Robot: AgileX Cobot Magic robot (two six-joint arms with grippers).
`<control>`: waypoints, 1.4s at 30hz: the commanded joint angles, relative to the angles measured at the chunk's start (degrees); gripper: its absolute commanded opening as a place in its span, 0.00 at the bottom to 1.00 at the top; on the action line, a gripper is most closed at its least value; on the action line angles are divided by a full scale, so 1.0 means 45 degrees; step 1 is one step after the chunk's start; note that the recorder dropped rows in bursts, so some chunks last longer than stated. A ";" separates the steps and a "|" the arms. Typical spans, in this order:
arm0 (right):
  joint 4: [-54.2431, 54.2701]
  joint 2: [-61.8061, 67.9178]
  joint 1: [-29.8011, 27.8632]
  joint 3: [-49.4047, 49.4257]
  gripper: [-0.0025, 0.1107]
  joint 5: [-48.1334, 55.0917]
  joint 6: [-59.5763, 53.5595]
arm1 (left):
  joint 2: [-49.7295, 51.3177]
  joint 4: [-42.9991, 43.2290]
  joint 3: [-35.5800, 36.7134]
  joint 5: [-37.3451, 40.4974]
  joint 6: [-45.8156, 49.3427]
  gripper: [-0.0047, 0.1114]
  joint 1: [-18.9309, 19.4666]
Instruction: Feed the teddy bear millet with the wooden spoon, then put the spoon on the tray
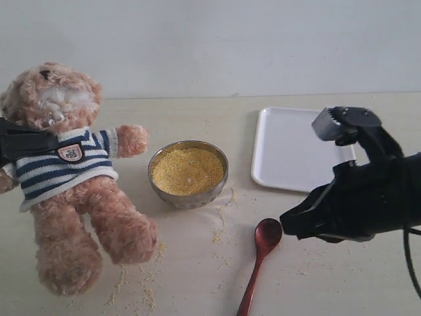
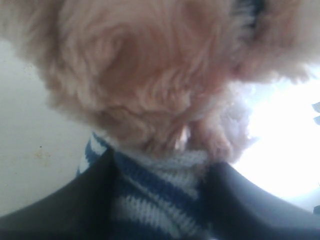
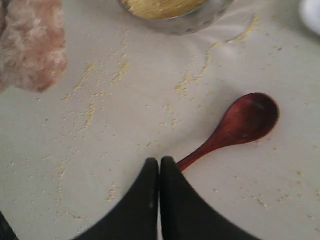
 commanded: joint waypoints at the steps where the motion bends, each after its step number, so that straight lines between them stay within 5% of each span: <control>1: 0.0592 0.0928 0.0914 -0.0087 0.02 -0.0954 0.0579 | -0.0001 0.0125 -0.0087 0.0247 0.0055 0.08 0.0028; 4: 0.1029 0.1491 0.1551 -0.0087 0.10 -0.1599 0.1012 | -0.0001 0.0201 -0.0087 0.0247 0.0055 0.08 0.0028; 11: 0.1141 0.2238 0.3392 -0.0087 0.53 -0.3134 0.1284 | -0.0001 0.0201 -0.0087 0.0247 0.0055 0.08 0.0028; 21: 0.1353 0.3048 0.4653 -0.0087 0.53 -0.5056 0.3860 | -0.0001 0.0201 -0.0087 0.0247 0.0055 0.08 0.0028; 42: 0.1115 0.3675 0.6008 -0.0252 0.53 -0.7139 0.4407 | -0.0001 0.0258 -0.0087 0.0436 0.0055 0.08 0.0028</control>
